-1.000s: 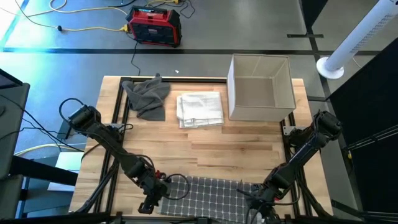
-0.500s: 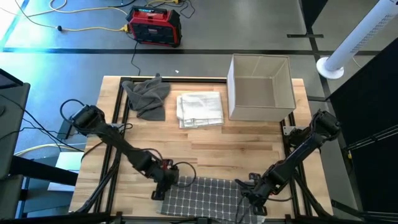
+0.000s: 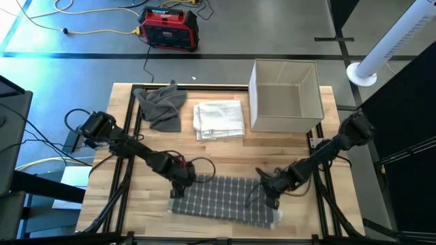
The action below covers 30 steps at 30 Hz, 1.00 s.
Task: Fold towel
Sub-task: Fold the gray patterned towel
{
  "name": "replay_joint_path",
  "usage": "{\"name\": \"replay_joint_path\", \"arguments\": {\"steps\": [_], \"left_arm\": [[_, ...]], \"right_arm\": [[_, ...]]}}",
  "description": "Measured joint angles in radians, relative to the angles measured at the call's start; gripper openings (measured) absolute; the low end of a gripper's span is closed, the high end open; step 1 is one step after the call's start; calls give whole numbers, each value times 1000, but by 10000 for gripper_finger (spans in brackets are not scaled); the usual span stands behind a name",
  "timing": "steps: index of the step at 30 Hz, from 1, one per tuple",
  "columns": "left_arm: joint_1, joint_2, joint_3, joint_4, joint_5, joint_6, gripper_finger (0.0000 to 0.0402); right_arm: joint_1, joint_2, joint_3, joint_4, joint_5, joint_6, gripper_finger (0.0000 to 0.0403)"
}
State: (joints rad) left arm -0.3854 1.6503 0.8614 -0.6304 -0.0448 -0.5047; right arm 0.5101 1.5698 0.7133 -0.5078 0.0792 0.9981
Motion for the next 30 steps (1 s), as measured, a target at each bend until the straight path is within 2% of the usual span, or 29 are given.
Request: {"name": "replay_joint_path", "arguments": {"steps": [7,9,14,18,25,30], "left_arm": [[43,-87,36,-93,12,-26,1],[45,-126,58,-161,13,-38,0],[-20,-225,74,-203,51,-46,0],[-99,-255,37,-181,123,-26,0],[-183,-248,-102,-67,126,-108,0],[-202,-249,-177,22,124,-175,0]], "right_arm": [[-88,-175,-2,-126,-57,204,0],[-98,-219,-6,-170,-108,340,0],[-58,-250,-3,-216,-146,574,15],[-37,-200,-2,-222,-159,652,49],[-34,-91,-2,-163,-127,669,130],[-23,-98,-1,-144,-136,670,178]]}}
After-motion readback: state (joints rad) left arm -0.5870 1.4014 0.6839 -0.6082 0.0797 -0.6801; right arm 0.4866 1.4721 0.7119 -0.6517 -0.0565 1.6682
